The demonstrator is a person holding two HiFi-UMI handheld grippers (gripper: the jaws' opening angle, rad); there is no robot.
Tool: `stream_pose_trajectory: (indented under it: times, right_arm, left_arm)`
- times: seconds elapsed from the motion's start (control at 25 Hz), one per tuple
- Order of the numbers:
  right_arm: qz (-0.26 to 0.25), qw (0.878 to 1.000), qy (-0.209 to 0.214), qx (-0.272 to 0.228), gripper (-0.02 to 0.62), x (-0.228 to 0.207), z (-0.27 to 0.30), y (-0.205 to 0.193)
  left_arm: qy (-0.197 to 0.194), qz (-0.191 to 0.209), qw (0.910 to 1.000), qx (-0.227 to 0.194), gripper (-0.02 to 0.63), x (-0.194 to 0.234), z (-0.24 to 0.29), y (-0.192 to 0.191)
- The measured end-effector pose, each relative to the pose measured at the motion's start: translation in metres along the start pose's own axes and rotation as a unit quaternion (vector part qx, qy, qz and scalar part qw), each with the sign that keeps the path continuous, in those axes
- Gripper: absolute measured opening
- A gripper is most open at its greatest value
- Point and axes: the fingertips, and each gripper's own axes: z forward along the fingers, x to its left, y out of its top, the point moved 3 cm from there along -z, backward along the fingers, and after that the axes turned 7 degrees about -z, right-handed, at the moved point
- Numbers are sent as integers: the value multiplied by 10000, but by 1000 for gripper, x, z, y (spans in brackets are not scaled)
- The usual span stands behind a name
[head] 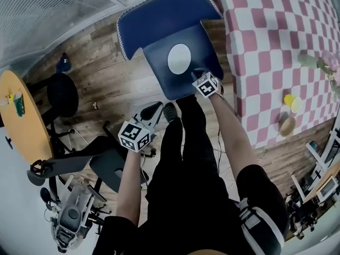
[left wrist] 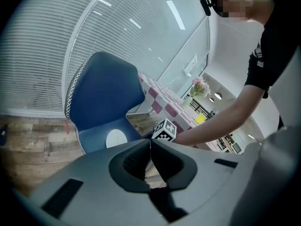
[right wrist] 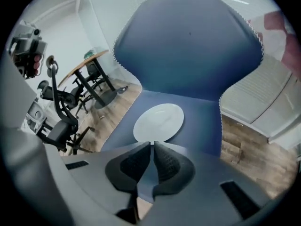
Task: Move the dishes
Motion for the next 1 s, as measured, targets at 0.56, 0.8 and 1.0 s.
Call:
stream_pose_trajectory:
  times: [0.56, 0.8, 1.0]
  right_arm:
    - [1990, 9762, 458, -736, 75, -32, 88, -19]
    - [3531, 9228, 672, -1390, 147, -49, 102, -27]
    - [4062, 8946, 924, -1619, 107, -53, 113, -28]
  left_arm:
    - [14, -223, 9995, 235, 28, 38, 48, -28]
    - [29, -306, 9992, 238, 28, 47, 53, -31]
    - [10, -359, 9990, 273, 28, 51, 57, -35]
